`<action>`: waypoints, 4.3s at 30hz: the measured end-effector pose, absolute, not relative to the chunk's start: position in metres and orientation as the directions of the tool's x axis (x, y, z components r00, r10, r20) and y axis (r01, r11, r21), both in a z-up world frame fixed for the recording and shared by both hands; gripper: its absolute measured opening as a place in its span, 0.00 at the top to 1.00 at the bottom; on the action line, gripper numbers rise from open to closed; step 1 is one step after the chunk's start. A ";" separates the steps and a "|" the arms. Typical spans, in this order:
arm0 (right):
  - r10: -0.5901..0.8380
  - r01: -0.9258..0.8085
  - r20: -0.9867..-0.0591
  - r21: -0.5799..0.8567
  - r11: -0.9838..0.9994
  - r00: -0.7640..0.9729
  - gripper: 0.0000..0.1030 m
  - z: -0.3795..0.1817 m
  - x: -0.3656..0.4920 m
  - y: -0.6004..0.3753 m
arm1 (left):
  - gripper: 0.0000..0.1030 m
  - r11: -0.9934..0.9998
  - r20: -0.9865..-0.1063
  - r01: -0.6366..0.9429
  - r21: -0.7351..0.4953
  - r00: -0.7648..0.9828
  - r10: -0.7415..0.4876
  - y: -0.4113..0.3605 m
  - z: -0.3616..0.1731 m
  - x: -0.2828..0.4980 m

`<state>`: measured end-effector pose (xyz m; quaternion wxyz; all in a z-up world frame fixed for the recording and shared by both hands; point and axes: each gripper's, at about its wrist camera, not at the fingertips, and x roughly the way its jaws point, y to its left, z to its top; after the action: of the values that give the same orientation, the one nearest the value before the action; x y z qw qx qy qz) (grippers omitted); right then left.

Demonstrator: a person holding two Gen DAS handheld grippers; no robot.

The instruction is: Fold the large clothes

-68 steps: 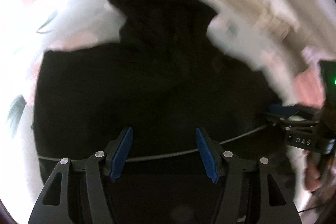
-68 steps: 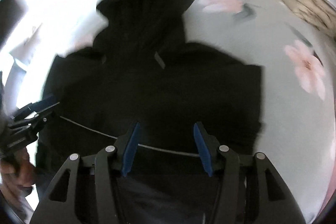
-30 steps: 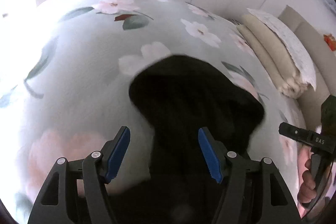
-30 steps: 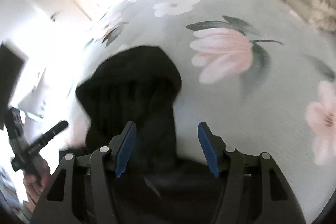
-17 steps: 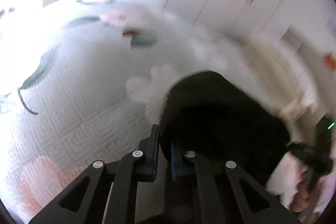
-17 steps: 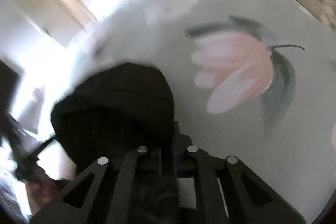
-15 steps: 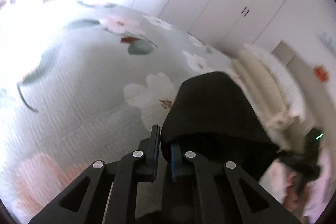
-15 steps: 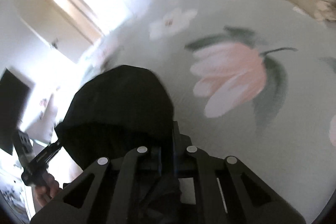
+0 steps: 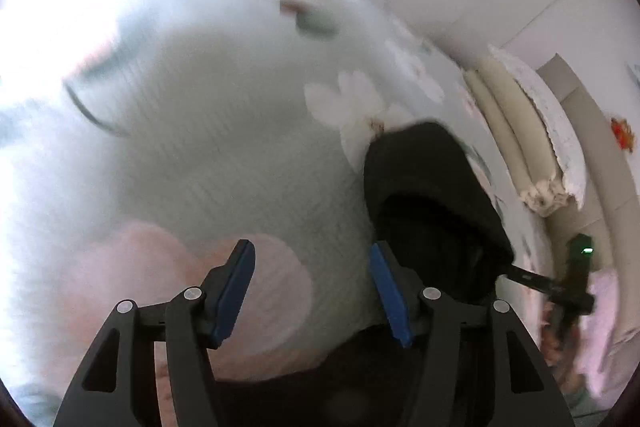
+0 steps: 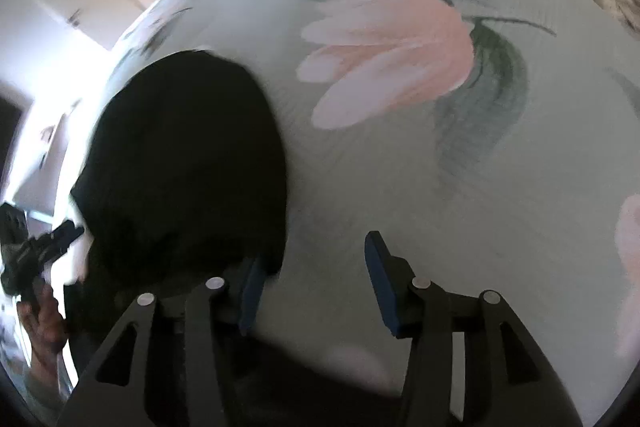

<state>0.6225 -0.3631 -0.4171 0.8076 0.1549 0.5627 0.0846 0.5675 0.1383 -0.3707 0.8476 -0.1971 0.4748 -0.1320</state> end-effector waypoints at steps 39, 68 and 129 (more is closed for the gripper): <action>0.641 -0.004 -0.745 0.651 0.759 0.185 0.41 -0.469 0.690 -0.363 | 0.27 0.879 -0.827 0.133 -0.457 0.300 -0.475 0.036 -0.410 0.686; -0.023 -0.385 -0.764 -0.350 0.854 0.645 0.80 -0.305 0.295 -0.249 | 0.68 0.919 -0.863 0.389 0.066 0.484 -0.143 0.090 -0.287 0.246; 0.446 0.167 -0.864 0.488 0.857 0.235 0.38 -0.407 0.239 -0.234 | 0.48 0.878 -0.827 0.206 -0.433 0.298 -0.477 0.138 -0.358 0.183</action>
<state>0.2395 -0.2342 -0.4072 0.7446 0.2507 0.6115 0.0935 0.1830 0.1376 -0.3577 0.7963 -0.1230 0.5521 -0.2144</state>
